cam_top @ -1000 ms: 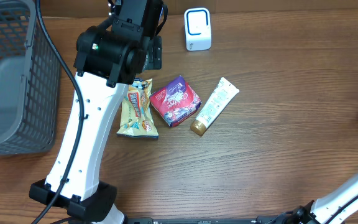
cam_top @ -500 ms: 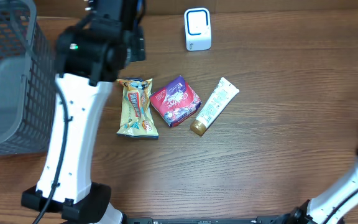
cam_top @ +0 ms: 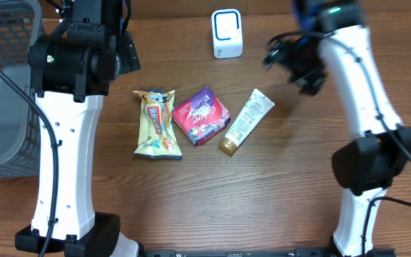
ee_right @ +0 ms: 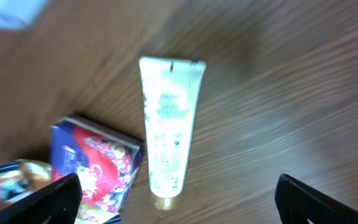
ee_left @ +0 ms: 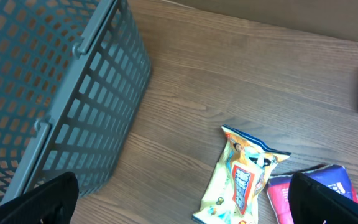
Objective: Scan the item barcode
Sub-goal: 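Reach the right gripper to the white tube and grasp it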
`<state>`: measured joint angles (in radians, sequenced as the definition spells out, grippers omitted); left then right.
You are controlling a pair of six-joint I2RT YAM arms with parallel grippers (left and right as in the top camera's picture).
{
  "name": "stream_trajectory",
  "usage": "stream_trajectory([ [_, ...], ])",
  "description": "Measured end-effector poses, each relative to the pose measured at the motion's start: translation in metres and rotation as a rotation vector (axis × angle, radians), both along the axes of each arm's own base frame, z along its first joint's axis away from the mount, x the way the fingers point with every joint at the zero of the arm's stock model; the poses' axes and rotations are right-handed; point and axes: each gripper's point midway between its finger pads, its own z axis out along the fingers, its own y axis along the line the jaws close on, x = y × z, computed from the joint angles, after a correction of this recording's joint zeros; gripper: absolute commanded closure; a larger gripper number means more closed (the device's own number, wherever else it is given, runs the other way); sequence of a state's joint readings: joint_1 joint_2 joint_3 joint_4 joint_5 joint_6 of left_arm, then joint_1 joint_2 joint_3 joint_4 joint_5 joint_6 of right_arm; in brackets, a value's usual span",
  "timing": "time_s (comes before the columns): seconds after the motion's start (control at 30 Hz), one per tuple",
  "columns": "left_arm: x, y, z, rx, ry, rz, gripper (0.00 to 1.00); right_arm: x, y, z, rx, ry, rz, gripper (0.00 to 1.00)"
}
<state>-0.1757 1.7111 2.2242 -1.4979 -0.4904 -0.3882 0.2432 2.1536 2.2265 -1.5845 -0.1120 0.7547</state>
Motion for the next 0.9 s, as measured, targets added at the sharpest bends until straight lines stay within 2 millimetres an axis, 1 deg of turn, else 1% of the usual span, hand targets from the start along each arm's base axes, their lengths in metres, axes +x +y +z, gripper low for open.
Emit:
stream_trajectory([
  [0.07, 0.0, 0.0, 0.0, -0.001, -0.001, 0.002, 0.0, -0.01, 0.019, -0.028, -0.019, 0.049, 0.015, 0.0],
  [0.13, -0.001, 0.0, 0.0, -0.001, 0.003, 0.002, 0.0, -0.016, 0.031, -0.054, -0.034, 0.076, 0.024, 0.0],
  [0.2, -0.001, 0.0, -0.001, 0.0, 0.005, 0.002, 0.0, -0.022, 0.038, -0.075, -0.043, 0.104, 0.027, 0.0],
  [0.27, -0.001, 0.0, -0.001, 0.0, 0.006, 0.002, 0.0, -0.027, 0.039, -0.089, -0.051, 0.129, 0.027, 0.0],
  [0.33, -0.001, 0.0, -0.001, 0.0, 0.006, 0.002, 0.0, -0.027, 0.039, -0.094, -0.05, 0.132, 0.02, 0.0],
  [0.43, -0.002, 0.0, -0.001, 0.0, 0.007, 0.002, 0.0, -0.016, 0.043, -0.094, -0.028, 0.093, 0.014, 0.0],
  [0.53, -0.002, 0.0, -0.001, 0.0, 0.009, 0.002, 0.0, -0.007, 0.046, -0.099, -0.01, 0.068, 0.008, 0.0],
  [0.6, -0.002, 0.0, -0.002, 0.001, 0.011, 0.002, 0.0, -0.002, 0.051, -0.109, 0.007, 0.07, 0.01, 0.0],
  [0.77, -0.003, 0.001, -0.002, 0.001, 0.014, 0.002, 0.0, 0.005, 0.063, -0.144, 0.045, 0.101, 0.016, 0.0],
  [0.83, -0.003, 0.001, -0.002, 0.002, 0.015, 0.002, 0.0, 0.006, 0.066, -0.152, 0.05, 0.103, 0.02, 0.0],
  [0.9, -0.003, 0.001, -0.002, 0.002, 0.016, 0.002, 0.0, 0.009, 0.071, -0.154, 0.056, 0.089, 0.031, 0.0],
])
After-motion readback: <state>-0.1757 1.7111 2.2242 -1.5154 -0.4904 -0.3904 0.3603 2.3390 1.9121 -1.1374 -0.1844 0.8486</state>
